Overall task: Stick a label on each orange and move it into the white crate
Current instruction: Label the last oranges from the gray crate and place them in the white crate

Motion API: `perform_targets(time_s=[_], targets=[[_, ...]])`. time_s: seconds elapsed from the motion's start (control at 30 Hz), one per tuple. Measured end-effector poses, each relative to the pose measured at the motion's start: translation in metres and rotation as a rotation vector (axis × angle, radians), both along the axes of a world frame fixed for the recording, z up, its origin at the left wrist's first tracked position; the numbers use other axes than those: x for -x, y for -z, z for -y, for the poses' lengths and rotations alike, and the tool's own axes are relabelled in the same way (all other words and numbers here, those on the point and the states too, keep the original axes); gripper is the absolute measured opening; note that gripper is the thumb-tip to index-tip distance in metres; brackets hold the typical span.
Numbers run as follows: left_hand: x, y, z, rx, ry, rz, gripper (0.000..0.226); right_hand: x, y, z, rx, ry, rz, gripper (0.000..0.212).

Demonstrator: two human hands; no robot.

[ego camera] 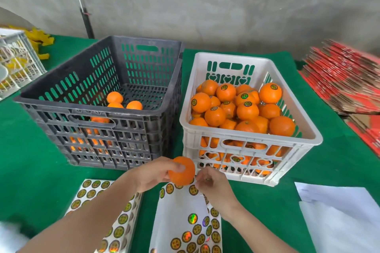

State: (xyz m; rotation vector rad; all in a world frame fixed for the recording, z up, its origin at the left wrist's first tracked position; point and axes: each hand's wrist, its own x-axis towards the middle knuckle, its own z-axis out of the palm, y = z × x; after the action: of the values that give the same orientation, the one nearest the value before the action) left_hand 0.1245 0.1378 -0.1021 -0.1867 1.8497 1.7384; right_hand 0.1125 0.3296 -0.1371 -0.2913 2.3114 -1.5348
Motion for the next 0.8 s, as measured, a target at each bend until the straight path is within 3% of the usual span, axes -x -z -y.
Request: perform_targets(time_s=[0.1, 0.27, 0.33, 0.4, 0.47, 0.63, 0.8], targets=[[0.002, 0.003, -0.002, -0.080, 0.045, 0.011, 0.100, -0.002, 0.001, -0.001, -0.027, 0.079, -0.029, 0.026], [0.006, 0.006, 0.000, -0.191, 0.033, 0.005, 0.100, -0.004, 0.000, -0.005, 0.015, 0.156, 0.002, 0.027], [0.007, 0.005, -0.004, -0.133, 0.115, 0.003, 0.091, -0.005, 0.000, -0.005, 0.041, 0.164, 0.018, 0.027], [0.008, 0.003, -0.010, -0.097, 0.156, -0.022, 0.068, -0.006, -0.002, -0.005, 0.059, 0.146, 0.020, 0.026], [0.010, 0.004, -0.012, -0.122, 0.105, -0.012, 0.065, -0.008, -0.004, -0.005, 0.063, 0.118, 0.004, 0.022], [0.014, 0.004, -0.011, -0.313, 0.001, 0.108, 0.098, -0.014, -0.002, -0.009, -0.024, 0.057, -0.201, 0.014], [0.014, 0.006, -0.015, -0.310, -0.032, 0.165, 0.100, -0.022, 0.004, -0.010, -0.153, 0.032, -0.536, 0.007]])
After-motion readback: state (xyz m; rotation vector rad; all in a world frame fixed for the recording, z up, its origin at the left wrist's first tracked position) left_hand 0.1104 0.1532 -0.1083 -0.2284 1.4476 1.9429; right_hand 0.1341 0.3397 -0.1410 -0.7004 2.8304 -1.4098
